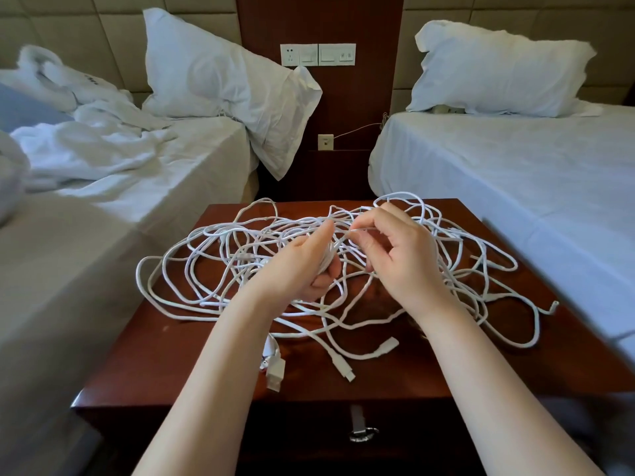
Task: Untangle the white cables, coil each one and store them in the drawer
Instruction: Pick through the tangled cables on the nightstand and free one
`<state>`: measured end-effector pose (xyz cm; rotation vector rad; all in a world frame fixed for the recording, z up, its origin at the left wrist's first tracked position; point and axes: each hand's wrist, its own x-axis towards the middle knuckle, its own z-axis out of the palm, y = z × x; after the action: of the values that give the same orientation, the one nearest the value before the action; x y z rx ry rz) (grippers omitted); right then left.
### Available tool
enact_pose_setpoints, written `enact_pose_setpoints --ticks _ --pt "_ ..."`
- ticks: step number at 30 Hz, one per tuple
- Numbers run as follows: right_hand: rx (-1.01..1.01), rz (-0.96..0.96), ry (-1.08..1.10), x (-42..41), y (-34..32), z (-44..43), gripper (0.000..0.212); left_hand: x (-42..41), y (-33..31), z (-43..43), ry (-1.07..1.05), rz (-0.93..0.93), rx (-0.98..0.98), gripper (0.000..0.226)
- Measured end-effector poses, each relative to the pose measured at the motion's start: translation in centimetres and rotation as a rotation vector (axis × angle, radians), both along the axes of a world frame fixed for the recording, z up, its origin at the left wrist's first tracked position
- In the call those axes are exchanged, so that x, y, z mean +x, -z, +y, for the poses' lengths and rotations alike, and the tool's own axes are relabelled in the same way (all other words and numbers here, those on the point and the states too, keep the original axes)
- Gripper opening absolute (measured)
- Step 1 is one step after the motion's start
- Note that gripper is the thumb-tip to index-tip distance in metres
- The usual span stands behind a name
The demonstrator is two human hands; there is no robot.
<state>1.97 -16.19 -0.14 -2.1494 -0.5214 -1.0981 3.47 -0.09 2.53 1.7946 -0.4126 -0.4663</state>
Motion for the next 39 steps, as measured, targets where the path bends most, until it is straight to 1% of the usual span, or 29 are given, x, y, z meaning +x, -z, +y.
enact_pose_setpoints --ticks 2,3,6,7,10,13,16,19,21,24,27,29,32,35,37,39 --pt "-0.013 -0.004 -0.023 0.0 0.0 -0.2 0.023 0.0 0.1 0.2 0.111 0.077 -0.029 0.066" --pt "-0.011 0.002 -0.034 0.0 0.0 -0.2 0.023 -0.1 0.1 0.4 0.169 0.105 -0.038 0.065" --pt "0.02 0.038 -0.06 0.0 0.0 -0.1 0.018 -0.3 -0.1 0.8 0.284 0.102 -0.057 0.05" --pt "0.018 0.045 -0.065 -0.1 0.0 -0.1 0.018 -0.2 0.0 0.9 0.298 0.086 -0.059 0.046" --pt "0.007 0.087 -0.071 -0.1 0.0 -0.2 0.016 -0.2 0.1 1.1 0.305 0.09 -0.083 0.045" --pt "0.055 0.182 -0.055 -0.2 0.1 -0.3 0.022 -0.2 -0.1 1.2 0.299 0.105 -0.21 0.04" --pt "0.051 0.356 -0.003 -0.5 0.0 -0.6 0.031 0.2 -0.7 1.8 0.249 0.104 -0.397 0.042" --pt "0.006 0.518 0.04 -0.7 0.1 -0.7 0.035 0.8 -1.4 3.0 0.114 0.081 -0.598 0.036" --pt "-0.032 0.551 0.064 -0.6 0.2 -0.5 0.035 1.1 -1.5 3.7 -0.001 0.018 -0.683 0.039" --pt "-0.066 0.544 0.097 -0.5 0.3 -0.3 0.03 1.3 -1.4 4.1 -0.155 -0.065 -0.827 0.045" --pt "-0.071 0.531 0.126 -0.3 0.4 -0.4 0.023 1.2 -1.6 4.5 -0.23 -0.093 -0.961 0.047" --pt "-0.074 0.526 0.133 -0.2 0.6 -0.4 0.022 1.2 -1.7 4.7 -0.266 -0.1 -0.97 0.048" --pt "-0.094 0.523 0.125 -0.1 0.9 -0.4 0.018 1.1 -1.7 4.4 -0.289 -0.075 -0.909 0.053" --pt "-0.073 0.506 0.085 -0.4 0.7 -0.3 0.012 1.0 -1.7 3.8 -0.296 -0.046 -0.771 0.055" --pt "-0.024 0.531 -0.002 -0.8 0.2 -0.1 0.016 0.9 -1.8 3.2 -0.305 -0.037 -0.672 0.052" --pt "0.042 0.554 -0.09 -1.0 -0.3 0.1 0.016 0.7 -1.8 2.7 -0.29 -0.023 -0.589 0.055"
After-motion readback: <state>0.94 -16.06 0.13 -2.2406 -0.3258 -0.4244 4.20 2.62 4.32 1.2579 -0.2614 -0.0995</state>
